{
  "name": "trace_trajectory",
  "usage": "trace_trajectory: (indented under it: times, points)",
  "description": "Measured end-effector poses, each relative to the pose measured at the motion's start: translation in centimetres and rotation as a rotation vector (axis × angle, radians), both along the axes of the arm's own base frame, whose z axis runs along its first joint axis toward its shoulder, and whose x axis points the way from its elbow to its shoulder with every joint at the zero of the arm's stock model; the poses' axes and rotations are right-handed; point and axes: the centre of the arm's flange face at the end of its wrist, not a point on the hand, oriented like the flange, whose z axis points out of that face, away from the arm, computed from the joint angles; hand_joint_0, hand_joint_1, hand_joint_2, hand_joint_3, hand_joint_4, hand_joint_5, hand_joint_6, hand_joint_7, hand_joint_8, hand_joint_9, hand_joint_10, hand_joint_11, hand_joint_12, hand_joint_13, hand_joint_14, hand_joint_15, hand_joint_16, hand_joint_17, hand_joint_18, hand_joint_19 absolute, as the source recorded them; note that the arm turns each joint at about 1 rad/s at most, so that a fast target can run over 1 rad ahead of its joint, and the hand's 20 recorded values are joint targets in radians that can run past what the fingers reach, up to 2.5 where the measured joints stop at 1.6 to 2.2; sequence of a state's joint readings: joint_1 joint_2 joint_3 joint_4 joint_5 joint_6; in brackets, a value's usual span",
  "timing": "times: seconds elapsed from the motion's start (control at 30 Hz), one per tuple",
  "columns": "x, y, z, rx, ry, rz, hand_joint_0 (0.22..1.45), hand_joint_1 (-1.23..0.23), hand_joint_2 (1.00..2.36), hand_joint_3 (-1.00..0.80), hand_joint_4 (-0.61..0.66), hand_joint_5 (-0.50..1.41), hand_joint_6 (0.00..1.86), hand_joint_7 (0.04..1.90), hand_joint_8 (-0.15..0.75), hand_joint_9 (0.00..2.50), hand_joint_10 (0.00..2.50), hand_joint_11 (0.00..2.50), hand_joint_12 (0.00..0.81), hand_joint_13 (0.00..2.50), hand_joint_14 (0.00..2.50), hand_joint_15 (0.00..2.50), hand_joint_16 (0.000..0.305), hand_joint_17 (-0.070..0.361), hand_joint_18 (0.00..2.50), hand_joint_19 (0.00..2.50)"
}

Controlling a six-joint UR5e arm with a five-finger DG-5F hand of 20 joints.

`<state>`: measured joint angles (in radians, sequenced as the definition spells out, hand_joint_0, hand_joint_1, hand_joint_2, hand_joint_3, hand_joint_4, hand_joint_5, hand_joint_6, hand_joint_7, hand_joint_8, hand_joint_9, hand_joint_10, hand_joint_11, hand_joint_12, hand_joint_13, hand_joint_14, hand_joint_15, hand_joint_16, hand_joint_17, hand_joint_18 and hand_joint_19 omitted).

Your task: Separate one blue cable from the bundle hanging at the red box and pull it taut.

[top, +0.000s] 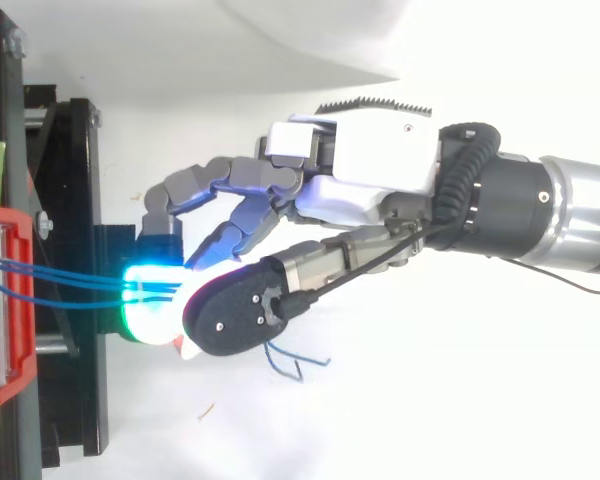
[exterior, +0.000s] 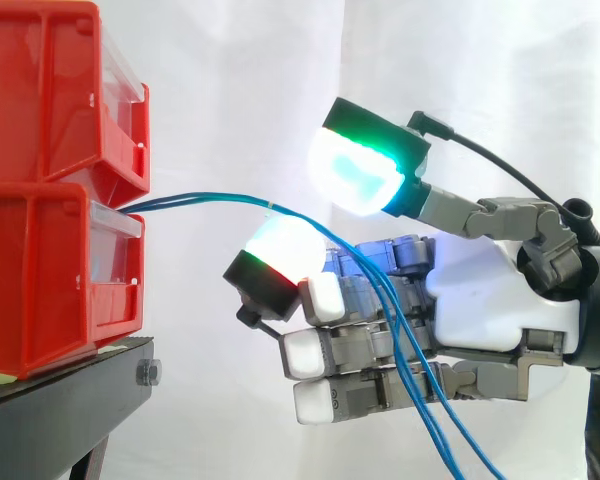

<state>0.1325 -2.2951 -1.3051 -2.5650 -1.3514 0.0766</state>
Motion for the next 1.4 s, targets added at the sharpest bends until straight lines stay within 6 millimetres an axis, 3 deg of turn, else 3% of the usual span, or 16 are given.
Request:
trace_trajectory:
  times: [0.1,0.2,0.53,0.77,0.97,1.2,1.4]
  points:
    - [0.02,-0.01,-0.01,-0.005,-0.001,-0.001,0.60,-0.60,1.02,-0.13,0.20,-0.16,0.81,1.29,0.385,0.94,0.02,0.56,0.384,0.92,0.02,0.42,0.037,0.083,0.73,0.35]
    - [0.05,-0.02,0.04,-0.010,-0.004,-0.002,0.61,-0.69,1.03,-0.08,0.19,-0.17,0.85,1.24,0.386,0.94,0.02,0.59,0.391,0.92,0.02,0.43,0.037,0.084,0.73,0.35]
    - [0.09,0.05,0.11,-0.022,-0.006,-0.002,0.65,-0.77,1.02,-0.21,0.13,-0.19,0.85,1.12,0.363,0.93,0.02,0.67,0.392,0.91,0.02,0.45,0.037,0.084,0.73,0.37]
    - [0.12,0.05,0.13,-0.030,-0.009,-0.003,0.67,-0.79,1.02,-0.28,0.11,-0.19,0.84,1.10,0.355,1.00,0.02,0.88,0.392,0.96,0.02,0.55,0.036,0.081,0.75,0.38]
    - [0.16,0.08,0.20,-0.036,-0.012,-0.004,0.68,-0.77,1.02,-0.29,0.10,-0.20,0.84,1.10,0.350,1.09,0.02,1.18,0.397,1.04,0.02,0.79,0.036,0.080,0.75,0.37]
    - [0.29,0.11,0.43,-0.037,-0.016,-0.004,0.69,-0.76,1.02,-0.31,0.09,-0.20,0.84,1.10,0.328,1.14,0.01,1.45,0.385,1.15,0.02,1.25,0.039,0.087,0.77,0.47]
    - [0.29,0.10,0.44,-0.037,-0.015,-0.005,0.69,-0.76,1.02,-0.32,0.09,-0.20,0.84,1.08,0.317,1.18,0.00,1.72,0.365,1.25,0.00,1.75,0.046,0.103,0.89,0.70]
